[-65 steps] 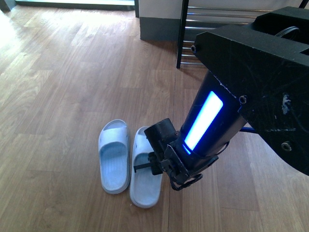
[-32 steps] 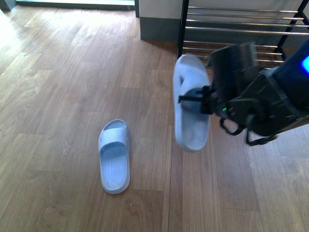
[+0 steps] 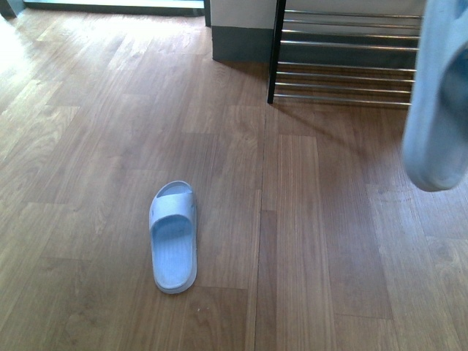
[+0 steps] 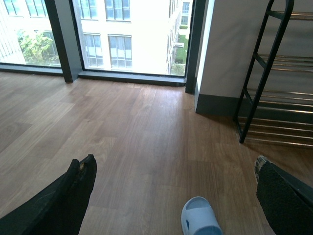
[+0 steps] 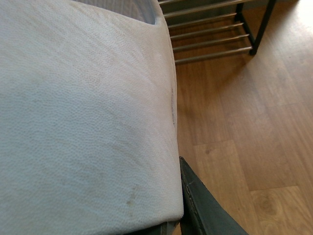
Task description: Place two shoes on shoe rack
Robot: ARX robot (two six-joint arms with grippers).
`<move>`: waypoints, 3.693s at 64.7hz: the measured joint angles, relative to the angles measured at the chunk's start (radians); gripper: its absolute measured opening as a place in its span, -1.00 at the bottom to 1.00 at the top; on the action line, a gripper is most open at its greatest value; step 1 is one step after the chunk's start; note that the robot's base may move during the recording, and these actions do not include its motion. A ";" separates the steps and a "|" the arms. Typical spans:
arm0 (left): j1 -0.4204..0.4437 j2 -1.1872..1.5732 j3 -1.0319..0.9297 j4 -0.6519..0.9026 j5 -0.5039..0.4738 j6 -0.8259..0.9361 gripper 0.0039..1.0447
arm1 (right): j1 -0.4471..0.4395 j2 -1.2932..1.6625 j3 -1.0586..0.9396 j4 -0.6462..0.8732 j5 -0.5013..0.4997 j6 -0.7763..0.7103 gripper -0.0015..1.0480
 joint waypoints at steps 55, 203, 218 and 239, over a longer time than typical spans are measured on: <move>0.000 0.000 0.000 0.000 -0.002 0.000 0.83 | -0.042 -0.196 -0.124 -0.018 -0.064 -0.008 -0.97; -0.281 2.932 1.482 0.258 -0.329 -0.389 0.65 | -0.047 -0.195 -0.124 -0.018 -0.061 -0.008 -0.97; -0.277 2.960 1.513 0.272 -0.292 -0.395 -0.17 | -0.047 -0.195 -0.124 -0.018 -0.061 -0.008 -0.97; -0.274 2.955 1.495 0.304 -0.259 -0.410 -0.97 | -0.047 -0.195 -0.124 -0.018 -0.061 -0.008 -0.97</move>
